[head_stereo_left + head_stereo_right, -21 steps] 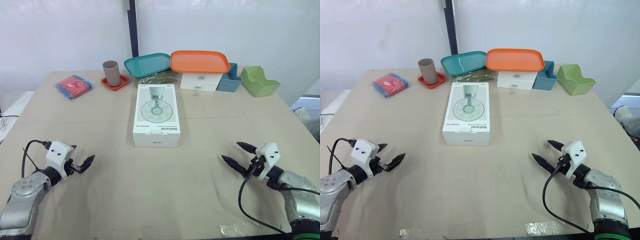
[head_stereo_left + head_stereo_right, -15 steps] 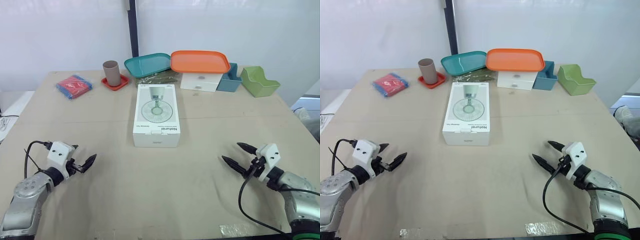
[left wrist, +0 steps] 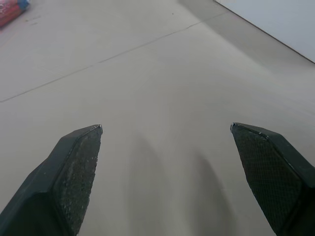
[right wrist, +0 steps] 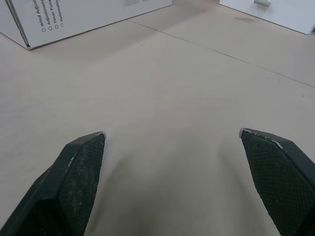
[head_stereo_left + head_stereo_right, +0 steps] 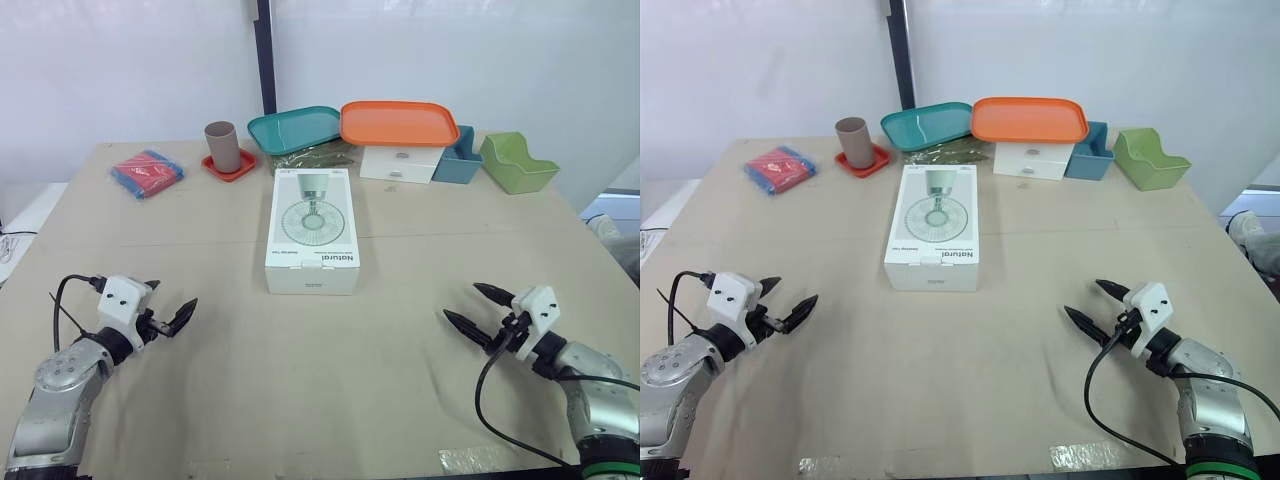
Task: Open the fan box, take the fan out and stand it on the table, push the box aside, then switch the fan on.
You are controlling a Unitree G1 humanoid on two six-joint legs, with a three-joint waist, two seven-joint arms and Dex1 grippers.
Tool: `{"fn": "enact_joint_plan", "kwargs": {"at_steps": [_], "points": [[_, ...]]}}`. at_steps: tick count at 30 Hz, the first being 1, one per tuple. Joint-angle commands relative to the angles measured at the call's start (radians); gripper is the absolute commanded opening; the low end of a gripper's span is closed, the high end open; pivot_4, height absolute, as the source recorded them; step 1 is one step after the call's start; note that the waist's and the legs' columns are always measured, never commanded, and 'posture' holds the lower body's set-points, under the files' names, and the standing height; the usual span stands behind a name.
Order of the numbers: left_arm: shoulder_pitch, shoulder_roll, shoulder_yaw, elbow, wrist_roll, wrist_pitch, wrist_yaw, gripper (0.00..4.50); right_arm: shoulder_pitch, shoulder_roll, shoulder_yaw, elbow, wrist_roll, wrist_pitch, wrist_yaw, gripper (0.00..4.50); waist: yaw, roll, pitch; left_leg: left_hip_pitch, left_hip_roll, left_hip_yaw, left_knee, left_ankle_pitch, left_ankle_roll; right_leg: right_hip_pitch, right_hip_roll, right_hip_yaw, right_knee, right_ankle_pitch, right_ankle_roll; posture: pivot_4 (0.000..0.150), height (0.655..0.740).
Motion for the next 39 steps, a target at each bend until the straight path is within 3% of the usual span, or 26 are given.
{"fn": "enact_joint_plan", "kwargs": {"at_steps": [1,4,5,6,7,12,21,29,32,39], "points": [[-0.226,0.009,-0.068,-0.089,-0.041,0.073,0.002,3.13,-0.08,0.048,0.072,-0.201,0.028,0.073,-0.02,4.5,0.0,0.0,0.0,0.0,0.0,0.0,0.0,0.0,0.0,0.0,0.0,0.0,0.0,0.0,0.0,0.15,0.74],[-0.303,-0.006,-0.12,-0.074,-0.031,0.104,-0.002,2.48,-0.099,0.069,0.103,-0.245,0.025,0.1,-0.027,4.5,0.0,-0.001,0.001,-0.001,0.001,-0.001,0.002,0.001,-0.001,0.0,0.002,0.001,0.0,0.002,0.0,0.15,0.74],[-0.339,-0.013,-0.151,-0.067,-0.024,0.121,-0.007,2.01,-0.11,0.079,0.121,-0.265,0.021,0.112,-0.029,4.5,0.0,-0.001,0.0,-0.001,0.001,-0.001,0.002,0.002,-0.003,0.0,0.004,0.001,0.0,0.003,0.0,0.15,0.74],[-0.38,-0.02,-0.2,-0.057,-0.02,0.149,-0.025,1.93,-0.128,0.091,0.148,-0.292,0.012,0.126,-0.034,4.5,0.0,-0.001,0.001,-0.001,0.002,-0.001,0.002,0.002,-0.004,0.0,0.004,0.002,-0.001,0.003,0.0,0.15,0.74],[-0.41,-0.022,-0.241,-0.047,-0.012,0.166,-0.038,1.45,-0.143,0.102,0.171,-0.315,0.003,0.138,-0.041,4.5,0.0,-0.001,0.001,-0.001,0.002,-0.001,0.002,0.002,-0.006,-0.001,0.005,0.003,-0.001,0.003,0.0,0.15,0.74],[-0.476,-0.032,-0.316,-0.026,-0.023,0.224,-0.08,0.07,-0.199,0.14,0.228,-0.383,-0.018,0.179,-0.077,4.5,-0.002,-0.002,0.001,-0.002,0.002,0.001,0.003,0.002,-0.005,-0.002,0.006,0.005,0.0,0.004,0.001,0.15,0.74],[-0.511,0.022,-0.374,-0.046,-0.031,0.362,-0.147,0.07,-0.257,0.173,0.283,-0.497,-0.036,0.284,-0.147,4.5,-0.001,-0.002,0.002,-0.002,0.002,0.001,0.002,0.002,-0.005,-0.003,0.007,0.006,0.0,0.004,0.001,0.15,0.74],[-0.502,0.006,-0.406,-0.047,-0.021,0.424,-0.135,0.07,-0.332,0.186,0.371,-0.561,-0.086,0.352,-0.163,4.5,-0.002,-0.002,0.002,-0.002,0.002,0.001,0.002,0.002,-0.005,-0.002,0.007,0.006,0.0,0.004,0.001,0.15,0.74],[-0.503,-0.015,-0.405,-0.047,-0.011,0.422,-0.108,0.07,-0.411,0.199,0.452,-0.525,-0.212,0.345,-0.203,4.5,-0.001,-0.002,0.001,-0.001,0.002,0.001,0.002,0.002,-0.005,-0.002,0.007,0.006,0.0,0.004,0.001,0.15,0.74],[-0.495,-0.038,-0.413,-0.055,-0.004,0.434,-0.077,0.07,-0.483,0.198,0.51,-0.488,-0.306,0.361,-0.217,4.5,0.0,-0.003,0.001,-0.001,0.002,0.0,0.002,0.003,-0.008,-0.003,0.007,0.006,0.0,0.004,0.001,0.15,0.74]]}}
